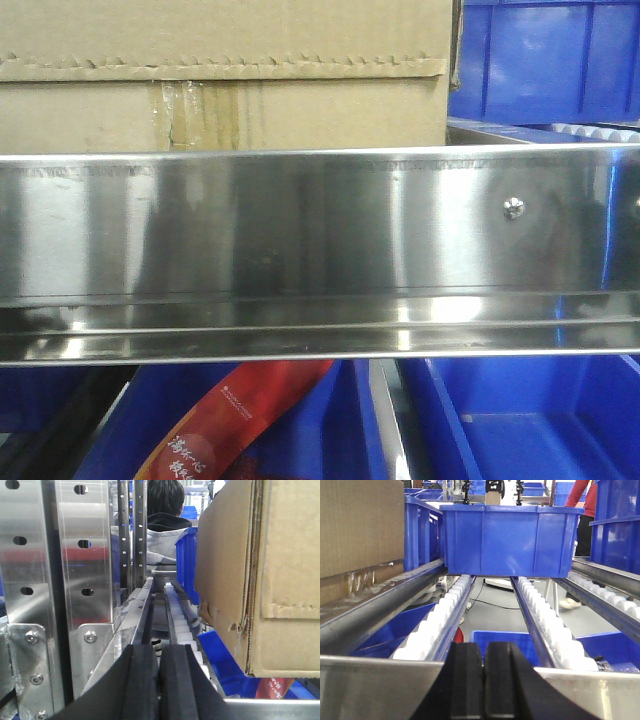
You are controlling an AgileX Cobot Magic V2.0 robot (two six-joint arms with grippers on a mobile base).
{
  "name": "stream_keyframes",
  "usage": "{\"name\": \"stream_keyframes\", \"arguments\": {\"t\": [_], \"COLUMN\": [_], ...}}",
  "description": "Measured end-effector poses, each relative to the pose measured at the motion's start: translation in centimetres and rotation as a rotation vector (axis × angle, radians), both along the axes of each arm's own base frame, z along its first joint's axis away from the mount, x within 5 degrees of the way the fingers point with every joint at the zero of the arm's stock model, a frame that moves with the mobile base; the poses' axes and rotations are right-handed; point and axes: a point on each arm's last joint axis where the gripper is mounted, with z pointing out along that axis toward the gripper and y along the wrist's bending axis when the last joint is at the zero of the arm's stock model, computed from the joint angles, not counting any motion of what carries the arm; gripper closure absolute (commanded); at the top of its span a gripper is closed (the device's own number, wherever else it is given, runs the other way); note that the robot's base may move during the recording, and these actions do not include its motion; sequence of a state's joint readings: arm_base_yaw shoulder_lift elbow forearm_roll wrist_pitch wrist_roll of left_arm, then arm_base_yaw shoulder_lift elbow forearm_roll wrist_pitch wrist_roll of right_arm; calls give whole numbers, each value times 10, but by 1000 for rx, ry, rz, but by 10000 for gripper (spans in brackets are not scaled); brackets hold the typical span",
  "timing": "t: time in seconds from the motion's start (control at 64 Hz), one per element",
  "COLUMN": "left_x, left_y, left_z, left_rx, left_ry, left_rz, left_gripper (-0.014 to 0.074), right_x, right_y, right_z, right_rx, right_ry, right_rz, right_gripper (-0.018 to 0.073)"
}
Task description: Grab carton from right shelf to conveyor
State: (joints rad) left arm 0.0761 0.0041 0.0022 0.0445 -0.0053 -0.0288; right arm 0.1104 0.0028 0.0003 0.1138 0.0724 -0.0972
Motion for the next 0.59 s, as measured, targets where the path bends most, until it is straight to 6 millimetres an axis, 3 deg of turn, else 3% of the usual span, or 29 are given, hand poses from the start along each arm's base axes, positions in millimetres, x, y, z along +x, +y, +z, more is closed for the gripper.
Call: {"name": "stream_keyframes", "arguments": {"t": [0.453,0.594], "left_x": [-1,-4], "left_y": [0,0], "left_z": [6,22], "left_rx": [-39,-36], "left_ry": [-72,-108], "left_rz": [-5,-6], "left_gripper": [603,577], "right_x": [0,-7], "right_y": [-1,-1], "right_z": [9,37], "right_rx": [36,59], "right_ry": [-91,-113], "right_rz": [-10,5], "right_gripper": [634,634]}}
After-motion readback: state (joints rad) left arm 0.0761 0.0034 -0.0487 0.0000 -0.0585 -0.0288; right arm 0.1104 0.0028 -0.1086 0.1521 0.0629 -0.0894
